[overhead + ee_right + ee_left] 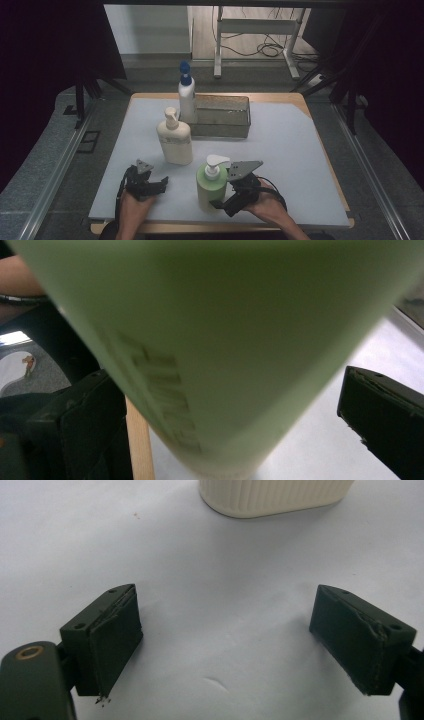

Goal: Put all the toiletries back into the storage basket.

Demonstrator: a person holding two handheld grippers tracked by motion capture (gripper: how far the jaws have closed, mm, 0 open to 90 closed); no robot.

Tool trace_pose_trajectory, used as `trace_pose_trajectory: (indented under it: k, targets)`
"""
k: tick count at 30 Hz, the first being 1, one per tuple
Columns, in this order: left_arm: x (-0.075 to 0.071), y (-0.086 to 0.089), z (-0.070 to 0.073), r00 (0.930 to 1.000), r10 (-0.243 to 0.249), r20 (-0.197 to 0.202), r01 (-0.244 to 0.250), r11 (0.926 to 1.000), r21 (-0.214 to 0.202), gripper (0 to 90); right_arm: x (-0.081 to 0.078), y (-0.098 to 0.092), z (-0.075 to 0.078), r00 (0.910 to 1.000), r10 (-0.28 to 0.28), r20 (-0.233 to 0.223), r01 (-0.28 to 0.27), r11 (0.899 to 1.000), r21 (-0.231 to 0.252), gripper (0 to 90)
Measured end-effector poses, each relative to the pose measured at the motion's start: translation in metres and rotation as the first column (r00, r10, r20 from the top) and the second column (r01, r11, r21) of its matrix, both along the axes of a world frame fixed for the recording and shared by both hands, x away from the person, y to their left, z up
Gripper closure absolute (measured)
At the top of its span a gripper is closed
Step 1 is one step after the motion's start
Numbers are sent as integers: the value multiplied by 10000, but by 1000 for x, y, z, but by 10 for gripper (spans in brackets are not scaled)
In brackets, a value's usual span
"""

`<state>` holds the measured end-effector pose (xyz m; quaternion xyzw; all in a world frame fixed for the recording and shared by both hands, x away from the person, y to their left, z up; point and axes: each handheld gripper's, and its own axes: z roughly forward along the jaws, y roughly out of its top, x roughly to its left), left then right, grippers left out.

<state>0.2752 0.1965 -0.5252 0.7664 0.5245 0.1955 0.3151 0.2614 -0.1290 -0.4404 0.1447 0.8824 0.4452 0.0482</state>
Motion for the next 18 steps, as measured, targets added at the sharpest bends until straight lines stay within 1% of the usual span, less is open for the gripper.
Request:
trace_pose_trajectory:
  k: [7,14,18]
  targets:
    - [0,0,0,10000,-2,-3,2,10000,1,126,0,8,-1,10000,0,-34,0,9999,154,22]
    - [0,0,0,10000,-1,-2,1,10000,-1,126,1,15,2,10000,79,8,-79,9984,567,96]
    - [0,0,0,10000,-7,-7,7,10000,6,126,1,17,4,9999,37,137,-43,9990,446,105]
